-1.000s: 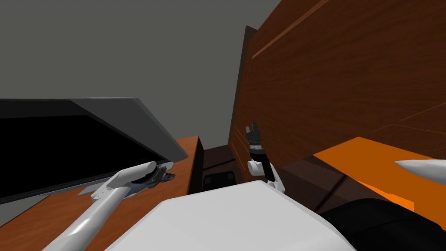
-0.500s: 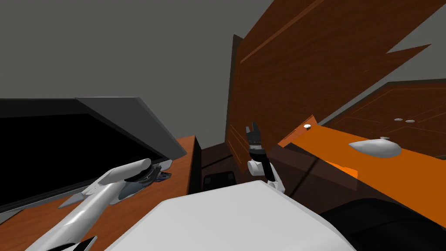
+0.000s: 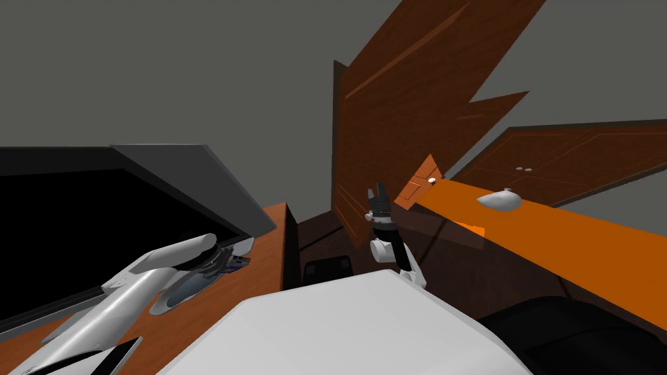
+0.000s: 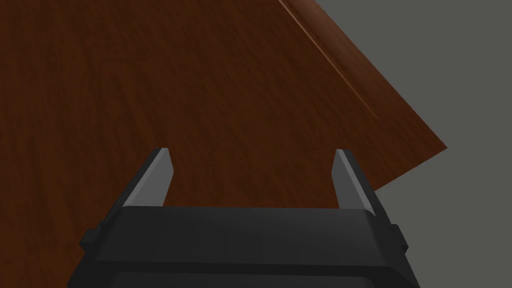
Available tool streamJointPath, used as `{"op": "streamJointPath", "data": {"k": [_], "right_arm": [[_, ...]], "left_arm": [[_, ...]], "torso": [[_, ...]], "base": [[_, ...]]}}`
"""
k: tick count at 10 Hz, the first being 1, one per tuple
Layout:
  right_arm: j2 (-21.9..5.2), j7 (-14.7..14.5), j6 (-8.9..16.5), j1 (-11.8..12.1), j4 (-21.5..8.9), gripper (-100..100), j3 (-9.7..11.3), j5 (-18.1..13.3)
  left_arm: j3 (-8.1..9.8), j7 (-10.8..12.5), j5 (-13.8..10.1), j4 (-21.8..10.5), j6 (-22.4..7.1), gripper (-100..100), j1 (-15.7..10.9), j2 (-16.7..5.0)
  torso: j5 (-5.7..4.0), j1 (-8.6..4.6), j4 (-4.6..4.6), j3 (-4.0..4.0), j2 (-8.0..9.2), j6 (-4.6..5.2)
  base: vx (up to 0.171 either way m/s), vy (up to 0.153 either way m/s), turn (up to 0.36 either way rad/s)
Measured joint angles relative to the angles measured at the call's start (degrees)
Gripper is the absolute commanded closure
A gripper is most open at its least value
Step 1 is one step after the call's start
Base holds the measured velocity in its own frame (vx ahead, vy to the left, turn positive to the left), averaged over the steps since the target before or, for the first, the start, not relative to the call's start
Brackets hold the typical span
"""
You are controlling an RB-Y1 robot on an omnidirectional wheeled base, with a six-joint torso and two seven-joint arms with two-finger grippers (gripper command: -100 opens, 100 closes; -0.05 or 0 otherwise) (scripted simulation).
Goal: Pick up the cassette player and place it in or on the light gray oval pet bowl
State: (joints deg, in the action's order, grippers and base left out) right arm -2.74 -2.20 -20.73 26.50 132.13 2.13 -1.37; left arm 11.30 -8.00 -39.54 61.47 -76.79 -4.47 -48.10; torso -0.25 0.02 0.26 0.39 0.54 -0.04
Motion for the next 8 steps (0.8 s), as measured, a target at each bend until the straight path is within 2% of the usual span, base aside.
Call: {"op": "streamJointPath", "data": {"k": [6,8], "right_arm": [[0.0,0.0,0.0,0.0,0.0,0,0.0,0.0],[0.0,0.0,0.0,0.0,0.0,0,0.0,0.0]], "left_arm": [[-0.44,0.4,-3.0,-8.9,0.2,100,-4.5,-4.1],[-0.58,0.9,-4.0,-10.8,0.0,100,-5.4,-5.4]], "torso": [[-0.04,0.15,0.01,-0.02,-0.06,-0.02],[-0.05,0.16,0.01,0.00,-0.03,-0.07]], "base": [[-0.112,0.036,-0.183],[-0.105,0.034,-0.178]]}}
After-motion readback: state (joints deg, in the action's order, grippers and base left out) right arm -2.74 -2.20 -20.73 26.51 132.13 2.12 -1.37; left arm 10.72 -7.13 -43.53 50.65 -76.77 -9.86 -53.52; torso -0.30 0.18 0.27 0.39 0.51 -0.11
